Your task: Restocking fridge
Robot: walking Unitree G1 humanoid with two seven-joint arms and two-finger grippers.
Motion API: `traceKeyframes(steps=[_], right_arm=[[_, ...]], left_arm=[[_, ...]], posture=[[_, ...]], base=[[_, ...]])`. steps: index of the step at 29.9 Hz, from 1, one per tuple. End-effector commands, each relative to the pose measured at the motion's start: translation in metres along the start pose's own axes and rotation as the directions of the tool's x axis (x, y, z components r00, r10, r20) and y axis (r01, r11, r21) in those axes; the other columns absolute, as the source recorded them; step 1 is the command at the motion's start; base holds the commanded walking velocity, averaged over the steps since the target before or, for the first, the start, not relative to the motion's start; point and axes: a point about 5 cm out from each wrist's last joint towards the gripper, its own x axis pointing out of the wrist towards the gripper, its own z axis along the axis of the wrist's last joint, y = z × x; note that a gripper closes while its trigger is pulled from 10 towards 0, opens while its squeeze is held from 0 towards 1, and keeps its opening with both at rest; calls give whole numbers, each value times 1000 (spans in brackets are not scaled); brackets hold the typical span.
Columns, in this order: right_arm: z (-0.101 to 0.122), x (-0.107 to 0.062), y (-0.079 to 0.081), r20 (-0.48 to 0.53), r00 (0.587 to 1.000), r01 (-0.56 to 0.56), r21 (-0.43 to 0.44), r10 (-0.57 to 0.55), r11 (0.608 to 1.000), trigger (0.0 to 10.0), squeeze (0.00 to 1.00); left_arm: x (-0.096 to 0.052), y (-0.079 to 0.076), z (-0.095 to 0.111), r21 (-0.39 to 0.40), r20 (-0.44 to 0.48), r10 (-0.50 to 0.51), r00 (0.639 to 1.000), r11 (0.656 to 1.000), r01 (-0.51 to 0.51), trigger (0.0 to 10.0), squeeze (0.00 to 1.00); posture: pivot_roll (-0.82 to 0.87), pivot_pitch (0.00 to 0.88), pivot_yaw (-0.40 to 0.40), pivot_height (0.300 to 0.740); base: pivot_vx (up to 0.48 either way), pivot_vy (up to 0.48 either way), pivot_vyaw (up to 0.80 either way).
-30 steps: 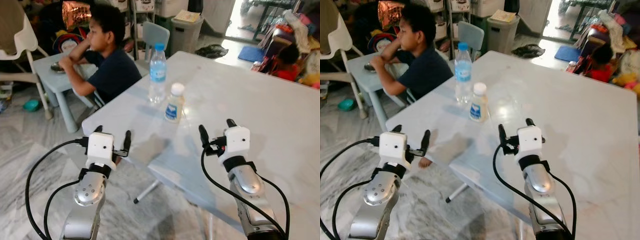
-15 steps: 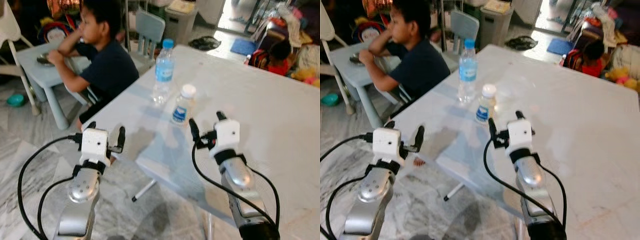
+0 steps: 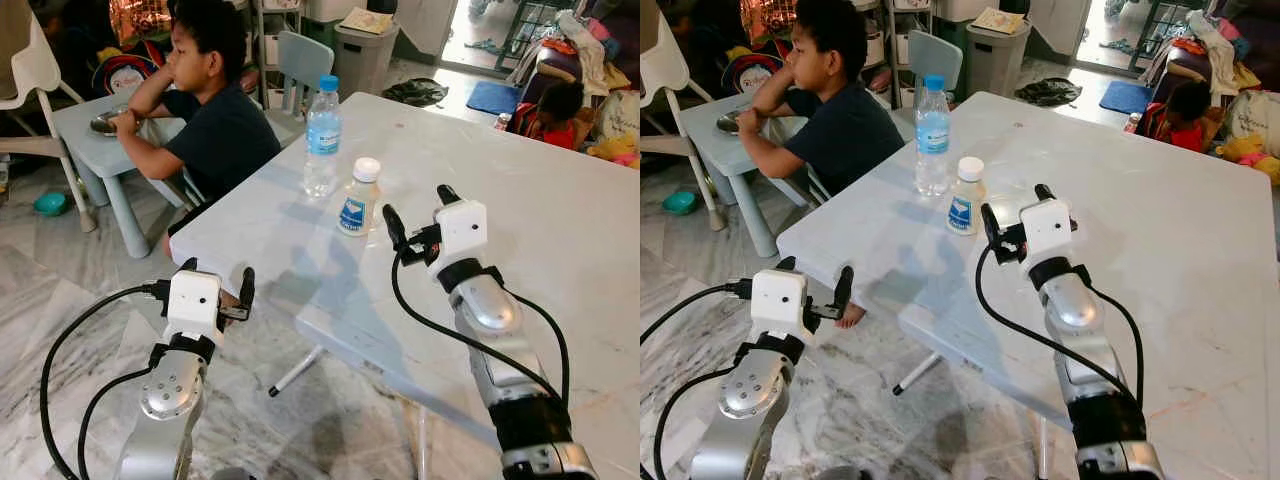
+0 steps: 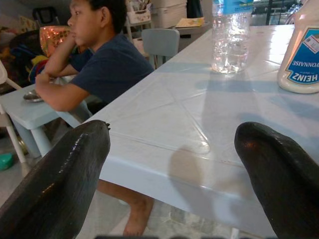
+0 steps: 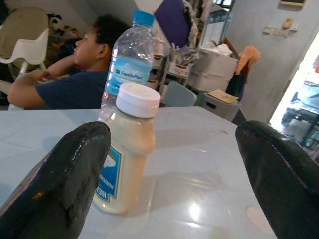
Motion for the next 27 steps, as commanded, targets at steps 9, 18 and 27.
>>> traceKeyframes(steps=[9,18,27], right_arm=[[-4,-3,13,-52,998,-44,-49,42,998,10000,0],[-7,-18,34,-39,999,-14,29,15,999,10000,0],[16,14,31,62,995,72,24,-73,997,10000,0]], left_arm=[[0,9,7,29,11,-4,1000,1000,3,10000,0],[4,9,15,16,41,14,999,1000,-14,10000,0],[6,9,12,13,28,2,1000,1000,-2,10000,0]], posture=[[129,100,8,740],[133,91,-15,740],[106,117,-3,740]], base=[[0,0,0],[0,0,0],[0,0,0]])
